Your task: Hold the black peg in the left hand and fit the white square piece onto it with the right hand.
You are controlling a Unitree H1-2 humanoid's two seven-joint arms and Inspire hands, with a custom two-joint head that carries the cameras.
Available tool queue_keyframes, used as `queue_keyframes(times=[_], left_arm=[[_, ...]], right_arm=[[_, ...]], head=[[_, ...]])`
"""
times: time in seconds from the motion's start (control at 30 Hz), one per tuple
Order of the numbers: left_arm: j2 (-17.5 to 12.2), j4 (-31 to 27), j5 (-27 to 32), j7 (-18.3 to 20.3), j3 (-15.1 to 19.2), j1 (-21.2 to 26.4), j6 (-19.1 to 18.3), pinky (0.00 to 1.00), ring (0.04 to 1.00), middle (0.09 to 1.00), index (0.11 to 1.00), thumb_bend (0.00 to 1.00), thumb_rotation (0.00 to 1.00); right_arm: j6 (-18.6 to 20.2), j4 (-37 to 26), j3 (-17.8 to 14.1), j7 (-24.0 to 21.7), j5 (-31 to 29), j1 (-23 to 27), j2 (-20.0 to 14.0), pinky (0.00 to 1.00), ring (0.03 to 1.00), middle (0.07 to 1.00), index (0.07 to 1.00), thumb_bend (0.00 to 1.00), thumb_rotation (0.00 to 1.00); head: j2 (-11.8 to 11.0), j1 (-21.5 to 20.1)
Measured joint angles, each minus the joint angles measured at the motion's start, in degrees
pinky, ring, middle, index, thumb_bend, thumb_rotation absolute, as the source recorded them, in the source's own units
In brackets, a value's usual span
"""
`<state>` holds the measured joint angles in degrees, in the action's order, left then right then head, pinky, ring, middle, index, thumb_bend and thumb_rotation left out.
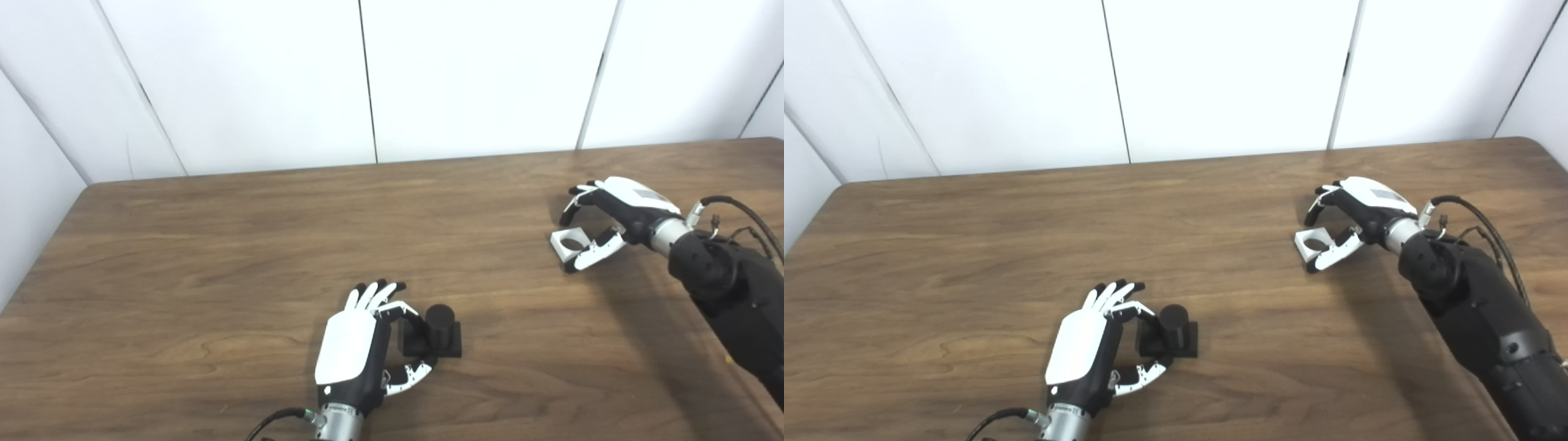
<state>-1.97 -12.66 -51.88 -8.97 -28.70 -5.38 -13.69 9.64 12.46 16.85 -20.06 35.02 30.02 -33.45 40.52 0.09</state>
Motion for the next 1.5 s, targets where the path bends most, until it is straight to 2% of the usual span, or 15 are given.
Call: queue_keyframes(times=[0.43,0.47,0.5,0.53,0.6,0.97,1.5], left_arm=[[0.06,0.08,-0.11,-0.04,0.03,0.02,-0.11,0.99,0.942,0.877,0.492,0.51,0.08],[0.07,0.08,-0.12,-0.04,0.03,0.01,-0.13,0.99,0.942,0.876,0.492,0.51,0.08],[0.07,0.08,-0.13,-0.04,0.03,0.01,-0.12,0.99,0.942,0.876,0.492,0.51,0.08],[0.07,0.09,-0.13,-0.04,0.03,0.02,-0.12,0.99,0.943,0.877,0.492,0.51,0.08],[0.07,0.09,-0.13,-0.03,0.03,0.02,-0.15,1.0,0.946,0.879,0.492,0.51,0.08],[0.09,0.08,-0.22,0.04,0.0,0.04,-0.88,1.0,0.95,0.881,0.492,0.51,0.08],[0.13,0.08,-0.23,-0.02,-0.01,0.04,-0.88,1.0,0.953,0.882,0.492,0.51,0.08]], right_arm=[[-0.62,0.29,0.35,-0.08,0.32,0.41,0.0,1.0,1.0,0.921,0.59,0.9,0.22],[-0.78,0.3,0.34,-0.08,0.32,0.41,0.01,1.0,1.0,0.918,0.563,0.82,0.2],[-1.09,0.32,0.32,-0.08,0.3,0.41,0.0,1.0,1.0,0.916,0.528,0.68,0.18],[-1.27,0.33,0.3,-0.07,0.27,0.41,0.01,1.0,1.0,0.915,0.509,0.6,0.16],[-1.48,0.33,0.26,-0.06,0.04,0.41,0.04,1.0,1.0,0.912,0.494,0.54,0.15],[-3.46,0.58,0.2,-0.05,-0.41,0.41,0.07,1.0,0.997,0.907,0.489,0.53,0.15],[-3.68,-0.09,-0.17,-0.04,-0.48,-0.06,0.1,1.0,1.0,0.908,0.49,0.52,0.15]], head=[[0.09,0.18],[0.09,0.18],[0.09,0.18],[0.09,0.18],[0.18,0.18],[0.26,0.09],[0.26,0.18]])
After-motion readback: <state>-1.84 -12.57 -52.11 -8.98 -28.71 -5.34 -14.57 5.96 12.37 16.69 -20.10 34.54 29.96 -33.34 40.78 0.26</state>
